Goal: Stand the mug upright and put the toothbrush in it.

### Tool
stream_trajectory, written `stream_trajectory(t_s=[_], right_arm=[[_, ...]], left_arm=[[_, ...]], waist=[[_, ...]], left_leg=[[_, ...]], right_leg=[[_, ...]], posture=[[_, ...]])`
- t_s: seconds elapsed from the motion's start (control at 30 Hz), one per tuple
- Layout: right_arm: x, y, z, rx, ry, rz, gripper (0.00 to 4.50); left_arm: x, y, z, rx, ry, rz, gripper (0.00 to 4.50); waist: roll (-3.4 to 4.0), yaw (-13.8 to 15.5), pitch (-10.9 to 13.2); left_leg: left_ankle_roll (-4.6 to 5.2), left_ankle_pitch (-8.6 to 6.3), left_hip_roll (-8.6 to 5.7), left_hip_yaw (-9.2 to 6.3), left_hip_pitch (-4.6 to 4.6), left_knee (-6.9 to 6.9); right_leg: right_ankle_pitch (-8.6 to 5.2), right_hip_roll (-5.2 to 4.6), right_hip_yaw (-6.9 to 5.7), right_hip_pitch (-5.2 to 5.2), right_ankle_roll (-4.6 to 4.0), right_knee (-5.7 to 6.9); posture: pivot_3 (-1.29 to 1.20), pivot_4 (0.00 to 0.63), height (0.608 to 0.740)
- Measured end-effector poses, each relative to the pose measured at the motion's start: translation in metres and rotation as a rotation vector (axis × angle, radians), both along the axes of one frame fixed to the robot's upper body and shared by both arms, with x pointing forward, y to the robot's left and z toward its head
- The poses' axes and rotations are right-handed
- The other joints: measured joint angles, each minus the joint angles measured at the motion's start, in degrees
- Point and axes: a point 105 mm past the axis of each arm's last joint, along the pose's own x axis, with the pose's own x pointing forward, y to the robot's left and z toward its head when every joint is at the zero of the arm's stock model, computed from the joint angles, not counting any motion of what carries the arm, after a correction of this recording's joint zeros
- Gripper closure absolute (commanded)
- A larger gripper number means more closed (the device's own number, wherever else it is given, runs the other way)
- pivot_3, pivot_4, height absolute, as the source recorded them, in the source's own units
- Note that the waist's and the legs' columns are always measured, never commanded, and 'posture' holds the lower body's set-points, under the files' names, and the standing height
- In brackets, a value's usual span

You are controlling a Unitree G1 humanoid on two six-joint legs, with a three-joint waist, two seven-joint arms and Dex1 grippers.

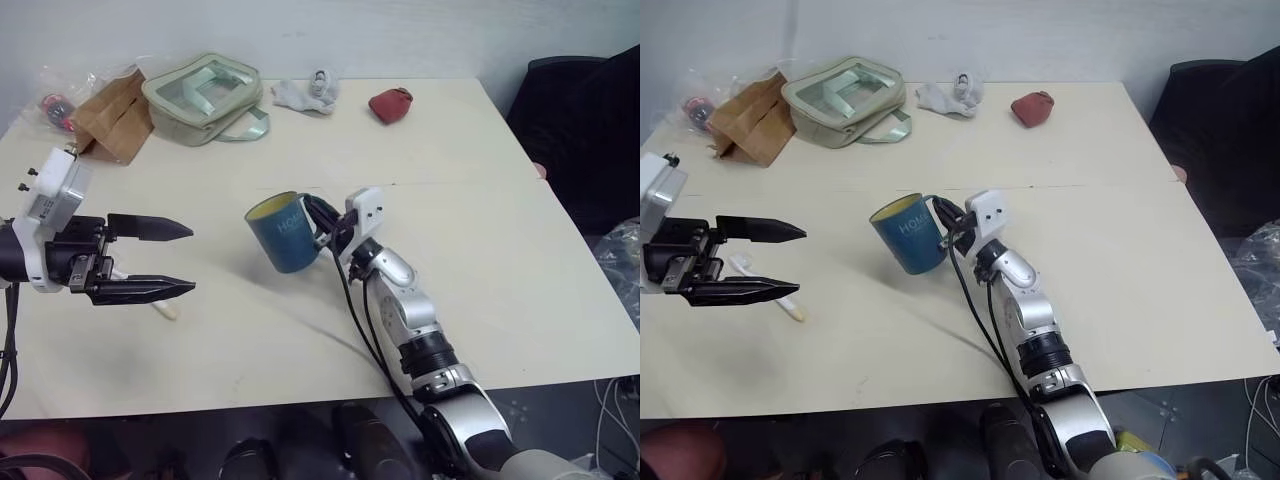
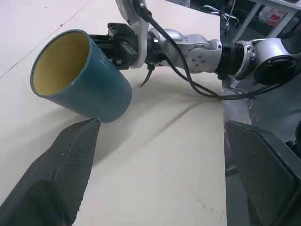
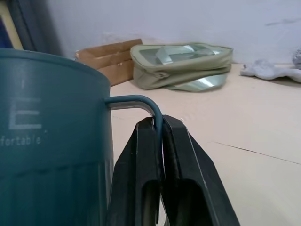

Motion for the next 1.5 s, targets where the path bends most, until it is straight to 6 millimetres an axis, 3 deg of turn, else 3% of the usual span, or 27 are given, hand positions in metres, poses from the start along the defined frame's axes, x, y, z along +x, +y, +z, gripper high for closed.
stream_trajectory(t_s=[0.23, 0.33, 0.4, 0.63, 0.77, 0.9, 1.0, 1.1, 1.27, 1.43, 1.5], right_arm=[[-0.010, -0.015, -0.021, -0.004, 0.036, 0.026, 1.44], [-0.012, -0.025, -0.019, -0.022, 0.027, 0.015, 0.46], [-0.013, -0.030, -0.017, -0.038, 0.024, 0.006, 0.03], [-0.024, -0.056, -0.025, -0.148, 0.054, -0.029, 0.03], [-0.045, -0.085, -0.031, -0.260, 0.117, -0.026, 0.03], [-0.077, -0.131, -0.004, -0.340, 0.181, 0.021, 0.03], [-0.108, -0.147, 0.028, -0.392, 0.199, 0.127, 0.03], [-0.132, -0.149, 0.051, -0.435, 0.209, 0.241, 0.03], [-0.160, -0.141, 0.075, -0.530, 0.190, 0.446, 0.03], [-0.173, -0.135, 0.092, -0.584, 0.137, 0.566, 0.03], [-0.171, -0.134, 0.103, -0.587, 0.095, 0.570, 0.03]], left_arm=[[-0.001, 0.001, -0.004, 0.001, 0.018, 0.003, 0.00], [-0.002, 0.001, -0.007, 0.004, 0.030, 0.003, 0.00], [-0.002, 0.000, -0.008, 0.008, 0.028, 0.000, 0.00], [-0.006, -0.005, -0.017, -0.016, 0.054, 0.027, 0.00], [-0.009, -0.004, -0.021, -0.040, 0.038, 0.115, 0.00], [-0.006, 0.008, -0.020, -0.095, -0.019, 0.341, 0.00], [-0.003, 0.022, -0.018, -0.148, -0.058, 0.567, 0.00], [-0.003, 0.033, -0.023, -0.197, -0.046, 0.762, 0.00], [0.005, 0.054, -0.043, -0.328, 0.049, 1.112, 0.00], [0.016, 0.080, -0.065, -0.273, 0.108, 1.442, 0.00], [0.024, 0.082, -0.069, -0.265, 0.121, 1.522, 0.00]], waist=[[0.00, -0.7, 0.0], [0.00, -0.9, 0.0], [0.00, -1.0, 0.0], [0.00, -0.9, 0.0], [0.04, -0.2, 0.0], [0.05, 1.1, 0.0], [0.02, 2.1, 0.0], [-0.03, 2.5, 0.0], [-0.18, 4.0, -0.1], [-0.31, 5.5, -0.1], [-0.33, 5.9, -0.1]], left_leg=[[-0.01, 0.00, 0.01, -0.12, 0.02, 0.01], [-0.02, 0.01, 0.02, -0.22, 0.07, 0.01], [-0.04, 0.02, 0.02, -0.23, 0.09, 0.01], [-0.04, 0.02, 0.01, -0.51, 0.12, -0.01], [-0.04, 0.01, -0.02, -0.53, 0.10, 0.00], [-0.05, -0.03, -0.03, -0.58, 0.15, 0.04], [-0.06, -0.04, -0.05, -0.78, 0.37, 0.01], [-0.04, -0.07, -0.04, -1.29, 0.57, 0.01], [0.03, -0.09, -0.15, -1.54, 0.45, 0.09], [0.07, -0.13, -0.16, -1.54, 0.39, 0.11], [0.08, -0.13, -0.18, -1.54, 0.39, 0.16]], right_leg=[[-0.01, -0.02, 0.00, 0.02, -0.02, 0.11], [-0.03, -0.02, 0.01, 0.02, -0.05, 0.10], [-0.04, -0.01, 0.02, 0.02, -0.07, 0.11], [-0.06, -0.05, 0.05, 0.03, -0.10, 0.11], [-0.06, -0.09, 0.10, 0.05, -0.09, 0.10], [-0.06, -0.04, 0.21, 0.08, -0.06, 0.07], [-0.05, 0.06, 0.43, 0.38, -0.07, 0.01], [-0.05, 0.07, 0.32, 1.04, -0.06, -0.39], [0.08, 0.03, 0.13, 1.21, 0.12, -0.76], [0.11, -0.07, 0.14, 1.21, 0.17, -0.93], [0.13, -0.11, 0.13, 1.24, 0.20, -0.93]], posture=[[0.00, 0.150, 0.740], [0.00, 0.150, 0.740], [0.00, 0.150, 0.740], [0.00, 0.150, 0.740], [0.00, 0.150, 0.740], [0.00, 0.150, 0.740], [0.00, 0.150, 0.740], [0.00, 0.150, 0.740], [0.00, 0.150, 0.740], [0.00, 0.150, 0.740], [0.00, 0.150, 0.740]])
